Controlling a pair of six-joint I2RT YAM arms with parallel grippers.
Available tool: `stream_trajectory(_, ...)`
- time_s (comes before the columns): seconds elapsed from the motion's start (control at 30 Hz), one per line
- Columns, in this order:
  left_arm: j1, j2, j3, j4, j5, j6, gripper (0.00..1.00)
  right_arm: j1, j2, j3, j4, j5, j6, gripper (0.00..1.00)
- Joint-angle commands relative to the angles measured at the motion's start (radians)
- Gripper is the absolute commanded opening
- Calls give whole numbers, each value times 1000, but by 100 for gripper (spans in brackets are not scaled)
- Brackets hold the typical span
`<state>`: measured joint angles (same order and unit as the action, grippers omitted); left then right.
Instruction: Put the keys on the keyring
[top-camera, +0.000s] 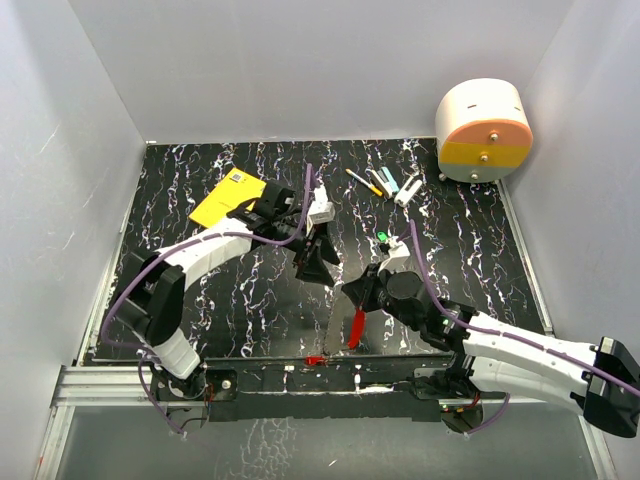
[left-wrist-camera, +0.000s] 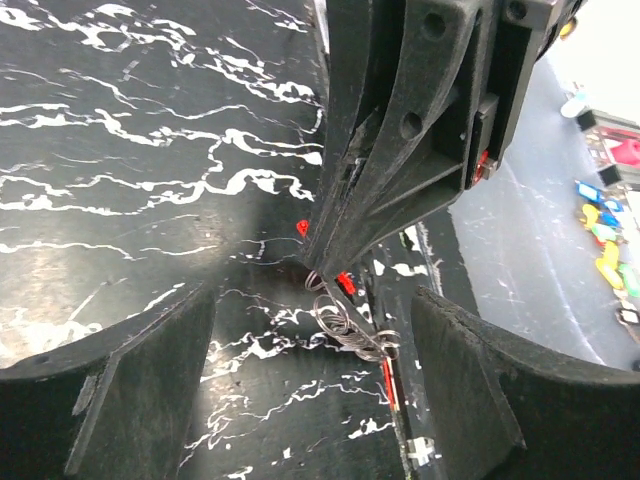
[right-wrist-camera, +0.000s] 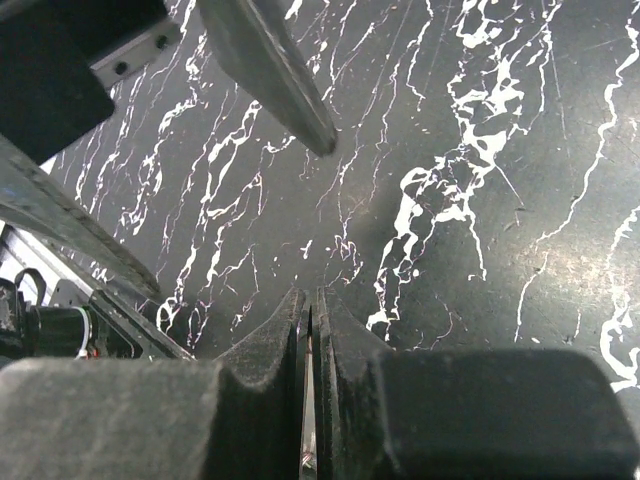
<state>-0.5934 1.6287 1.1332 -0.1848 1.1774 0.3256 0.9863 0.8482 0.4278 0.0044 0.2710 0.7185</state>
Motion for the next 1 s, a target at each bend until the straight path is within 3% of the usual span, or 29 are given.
stream_trajectory(0.0, 0, 61, 56, -159, 158, 109, 77, 7, -5, 44, 115, -26, -58, 8)
stream_trajectory(0.53, -58, 103, 62, -247, 184, 174, 77, 33, 21, 90, 149, 2, -93, 8)
stream_trajectory(0.97, -83, 128, 86, -325, 182, 240, 69, 35, -1, 94, 134, 4, -74, 8)
